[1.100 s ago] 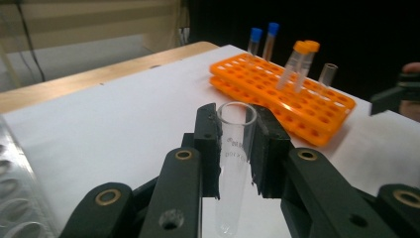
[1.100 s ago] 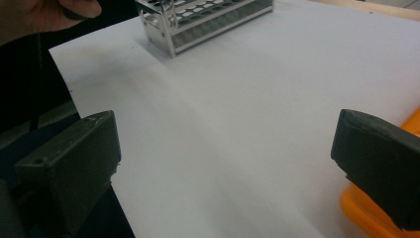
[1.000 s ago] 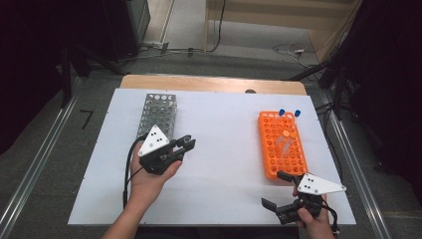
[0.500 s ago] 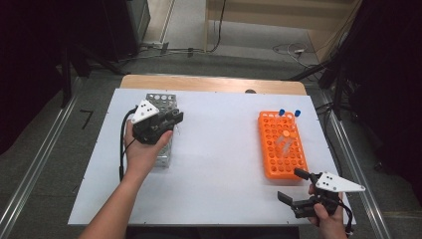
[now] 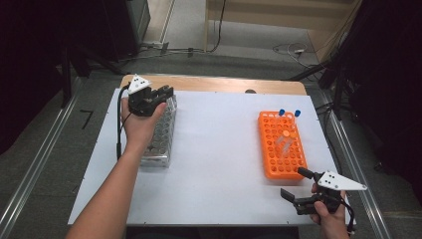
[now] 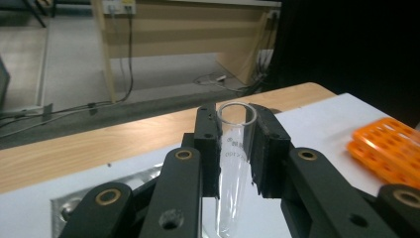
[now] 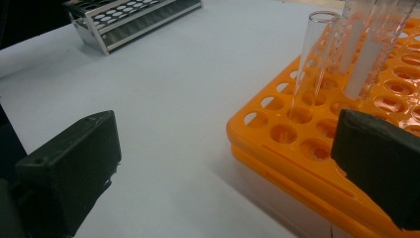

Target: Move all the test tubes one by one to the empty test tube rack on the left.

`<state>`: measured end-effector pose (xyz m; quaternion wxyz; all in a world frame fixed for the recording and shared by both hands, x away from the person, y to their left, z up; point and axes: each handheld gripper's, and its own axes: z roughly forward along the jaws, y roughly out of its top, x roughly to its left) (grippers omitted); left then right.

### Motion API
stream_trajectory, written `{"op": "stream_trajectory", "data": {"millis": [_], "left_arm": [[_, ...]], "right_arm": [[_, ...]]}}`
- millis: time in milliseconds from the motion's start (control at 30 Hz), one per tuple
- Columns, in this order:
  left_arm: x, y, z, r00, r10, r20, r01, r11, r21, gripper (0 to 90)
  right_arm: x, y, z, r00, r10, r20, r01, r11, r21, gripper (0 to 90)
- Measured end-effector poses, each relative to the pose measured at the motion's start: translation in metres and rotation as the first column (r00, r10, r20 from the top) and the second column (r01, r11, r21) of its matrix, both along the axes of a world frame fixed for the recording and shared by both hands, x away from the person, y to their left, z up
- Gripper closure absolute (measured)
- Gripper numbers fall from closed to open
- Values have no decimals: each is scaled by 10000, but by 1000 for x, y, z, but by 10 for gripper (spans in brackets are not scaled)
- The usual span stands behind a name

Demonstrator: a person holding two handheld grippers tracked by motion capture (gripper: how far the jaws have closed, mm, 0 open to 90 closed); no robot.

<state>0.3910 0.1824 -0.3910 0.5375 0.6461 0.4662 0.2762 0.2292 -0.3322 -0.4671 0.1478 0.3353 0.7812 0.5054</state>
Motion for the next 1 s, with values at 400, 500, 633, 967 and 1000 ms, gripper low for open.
{"op": "stream_trajectory", "data": {"millis": [400, 500, 633, 967, 1000], "left_arm": [[40, 7, -8, 9957, 843, -391, -851, 9962, -205, 762], [48, 5, -12, 9933, 1065, -447, -1070, 9942, -83, 762], [56, 1, -16, 9901, 1315, -494, -1317, 9913, -22, 762], [64, -8, -29, 9811, 1691, -945, -1599, 9823, 979, 760], [65, -8, -30, 9792, 1744, -1041, -1639, 9811, 1027, 759]], "right_arm": [[1, -3, 0, 9999, -132, -107, 133, 9999, 58, 0], [1, -3, 0, 9999, -130, -90, 131, 9999, 90, 0], [1, -3, 0, 9999, -149, -68, 150, 9998, 97, 0], [1, -7, 0, 9995, -292, -78, 294, 9994, 200, 0], [1, -7, 0, 9996, -287, -65, 289, 9994, 192, 0]]}}
